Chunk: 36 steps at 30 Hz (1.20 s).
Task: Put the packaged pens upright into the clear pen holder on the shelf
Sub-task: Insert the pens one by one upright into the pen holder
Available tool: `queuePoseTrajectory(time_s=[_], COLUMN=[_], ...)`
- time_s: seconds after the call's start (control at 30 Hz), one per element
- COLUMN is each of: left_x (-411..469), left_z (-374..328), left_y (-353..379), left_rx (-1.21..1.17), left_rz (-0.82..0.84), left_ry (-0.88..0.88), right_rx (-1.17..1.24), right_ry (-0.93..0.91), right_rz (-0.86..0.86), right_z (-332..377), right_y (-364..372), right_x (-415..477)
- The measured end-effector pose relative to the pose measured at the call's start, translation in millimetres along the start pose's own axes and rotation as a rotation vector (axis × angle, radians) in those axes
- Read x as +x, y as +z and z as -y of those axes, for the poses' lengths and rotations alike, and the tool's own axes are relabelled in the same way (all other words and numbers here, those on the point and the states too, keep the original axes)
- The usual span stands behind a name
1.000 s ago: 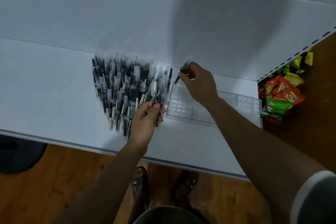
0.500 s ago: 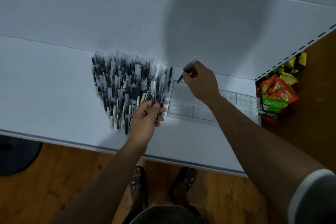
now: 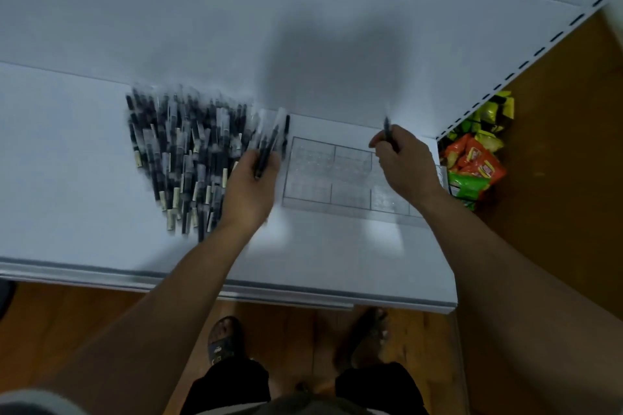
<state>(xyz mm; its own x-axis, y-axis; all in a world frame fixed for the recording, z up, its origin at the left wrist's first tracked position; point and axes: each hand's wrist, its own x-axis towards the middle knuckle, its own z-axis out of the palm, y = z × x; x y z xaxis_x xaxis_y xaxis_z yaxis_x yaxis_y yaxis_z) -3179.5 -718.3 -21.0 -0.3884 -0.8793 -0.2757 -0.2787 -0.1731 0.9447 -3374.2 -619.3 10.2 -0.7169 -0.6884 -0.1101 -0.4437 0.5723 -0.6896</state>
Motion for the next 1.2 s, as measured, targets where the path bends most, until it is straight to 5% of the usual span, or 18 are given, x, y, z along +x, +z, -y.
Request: queuePoseTrajectory(time_s=[0.33, 0.5, 1.07, 1.2], left_x=[39.2, 63.6, 86.8, 83.6], left_z=[57.7, 68.5, 63.0, 64.7], left_y=[37.3, 36.5, 36.4, 37.1], left_rx=[0.128, 0.236, 0.273, 0.221], left_rz=[-0.249, -0.212, -0.086, -0.062], left_ry=[0.292, 0.368, 0.381, 0.38], right_rx=[-0.29, -0.447, -0.468, -0.479], right_ry=[-0.5, -0.689, -0.615, -0.727], right_rz=[0.111, 0.038, -0.053, -0.248], right_z=[-85.9, -103.2, -106.8, -82.8], right_y=[-6.1, 5.4, 1.9, 1.9], right_x=[52.9, 60.1, 28.2, 28.7])
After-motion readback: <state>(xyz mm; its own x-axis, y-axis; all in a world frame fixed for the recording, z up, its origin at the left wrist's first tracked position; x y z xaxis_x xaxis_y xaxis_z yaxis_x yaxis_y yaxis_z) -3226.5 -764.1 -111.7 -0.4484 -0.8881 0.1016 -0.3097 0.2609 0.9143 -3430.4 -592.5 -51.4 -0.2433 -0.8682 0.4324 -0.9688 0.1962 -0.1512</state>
